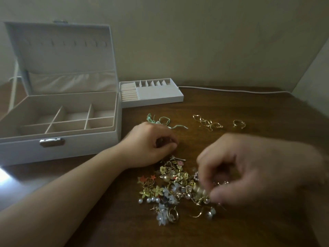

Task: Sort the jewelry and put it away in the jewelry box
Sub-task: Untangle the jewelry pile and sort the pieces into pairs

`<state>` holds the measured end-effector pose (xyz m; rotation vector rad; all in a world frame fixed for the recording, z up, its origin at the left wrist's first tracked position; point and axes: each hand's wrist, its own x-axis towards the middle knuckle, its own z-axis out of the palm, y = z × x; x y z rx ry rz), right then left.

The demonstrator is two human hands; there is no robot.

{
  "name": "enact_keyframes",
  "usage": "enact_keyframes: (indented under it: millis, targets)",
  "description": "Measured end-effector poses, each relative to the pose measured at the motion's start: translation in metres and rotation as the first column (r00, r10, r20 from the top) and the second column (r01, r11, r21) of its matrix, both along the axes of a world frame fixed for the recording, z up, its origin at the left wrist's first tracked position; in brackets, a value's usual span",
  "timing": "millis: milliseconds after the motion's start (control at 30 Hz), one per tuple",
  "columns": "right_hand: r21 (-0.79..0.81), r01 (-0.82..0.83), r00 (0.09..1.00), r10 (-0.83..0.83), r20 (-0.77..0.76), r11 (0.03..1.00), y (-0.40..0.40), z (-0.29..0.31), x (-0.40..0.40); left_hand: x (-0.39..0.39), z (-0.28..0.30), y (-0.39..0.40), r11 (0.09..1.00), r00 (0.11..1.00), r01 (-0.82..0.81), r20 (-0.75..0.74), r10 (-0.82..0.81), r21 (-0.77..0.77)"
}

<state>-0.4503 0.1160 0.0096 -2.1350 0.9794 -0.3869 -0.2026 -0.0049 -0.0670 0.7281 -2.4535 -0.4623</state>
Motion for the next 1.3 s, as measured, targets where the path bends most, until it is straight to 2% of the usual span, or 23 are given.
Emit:
enact_keyframes:
  millis: [33,100,133,200,267,333,367,500,633,700,733,767,833,900,967,1033,1100,1300]
  targets:
    - [-0.053,-0.104,0.994,0.102,-0.047,0.993,0.002,0.004,0.013,0.000,0.001,0.001,1.000,1.000,-0.011,0.014,0.012,-0.014]
    - [-0.079,0.148,0.987,-0.143,0.071,0.986,-0.020,0.023,-0.010,0.001,0.003,0.004,0.998,0.998,-0.063,0.009,0.063,0.003]
    - [-0.138,0.287,0.955,-0.271,0.124,0.948,-0.033,0.024,-0.028,0.000,0.004,0.005,0.996,0.996,-0.092,0.013,0.091,0.009]
    - [-0.233,0.536,0.844,-0.525,0.114,0.811,-0.048,0.004,-0.055,-0.003,0.006,0.005,0.991,0.991,-0.132,0.033,0.132,0.014]
    - [-0.351,0.701,0.665,-0.747,0.009,0.620,-0.067,-0.017,-0.075,-0.002,0.006,0.007,0.988,0.988,-0.151,0.049,0.149,0.042]
    - [-0.447,0.754,0.511,-0.857,-0.063,0.482,-0.082,-0.034,-0.084,0.007,0.000,0.012,0.984,0.984,-0.170,0.070,0.166,0.047]
    - [-0.451,0.766,0.479,-0.875,-0.074,0.458,-0.086,-0.042,-0.086,0.013,-0.003,0.017,0.983,0.982,-0.180,0.066,0.178,0.038]
    - [-0.460,0.762,0.425,-0.888,-0.176,0.456,-0.098,-0.059,-0.084,0.038,-0.008,0.026,0.975,0.979,-0.204,0.038,0.202,0.088]
    - [-0.432,0.739,0.443,-0.856,-0.267,0.517,-0.098,-0.055,-0.077,0.042,-0.006,0.023,0.980,0.988,-0.155,0.039,0.152,0.121]
    - [-0.515,0.710,0.461,-0.870,-0.175,0.480,-0.093,-0.047,-0.069,0.042,-0.007,0.023,0.985,0.992,-0.117,0.068,0.109,0.124]
    - [-0.549,0.689,0.508,-0.855,-0.101,0.474,-0.088,-0.041,-0.061,0.042,-0.008,0.023,0.988,0.993,-0.097,0.083,0.088,0.122]
    - [-0.562,0.649,0.594,-0.803,-0.046,0.512,-0.081,-0.035,-0.049,0.041,-0.008,0.024,0.989,0.993,-0.085,0.090,0.074,0.118]
    - [-0.518,0.489,0.801,-0.597,-0.052,0.702,-0.065,-0.026,-0.019,0.041,-0.007,0.024,0.991,0.994,-0.076,0.087,0.066,0.113]
    - [-0.324,0.253,0.919,-0.331,-0.215,0.912,-0.051,-0.022,0.008,0.041,-0.007,0.024,0.992,0.995,-0.064,0.084,0.055,0.105]
    - [-0.079,0.073,0.922,-0.098,-0.374,0.994,-0.039,-0.020,0.024,0.041,-0.007,0.025,0.994,0.996,-0.040,0.086,0.031,0.103]
    - [0.051,0.005,0.908,0.016,-0.420,0.999,-0.032,-0.015,0.030,0.042,-0.005,0.025,0.994,0.995,-0.022,0.097,0.012,0.105]
    - [0.071,-0.015,0.903,0.044,-0.428,0.997,-0.026,-0.010,0.034,0.042,-0.004,0.025,0.995,0.993,-0.010,0.114,-0.001,0.100]
    - [-0.020,-0.072,0.937,0.061,-0.343,0.997,-0.018,-0.012,0.047,0.041,-0.002,0.027,0.997,0.994,-0.008,0.112,-0.001,0.082]
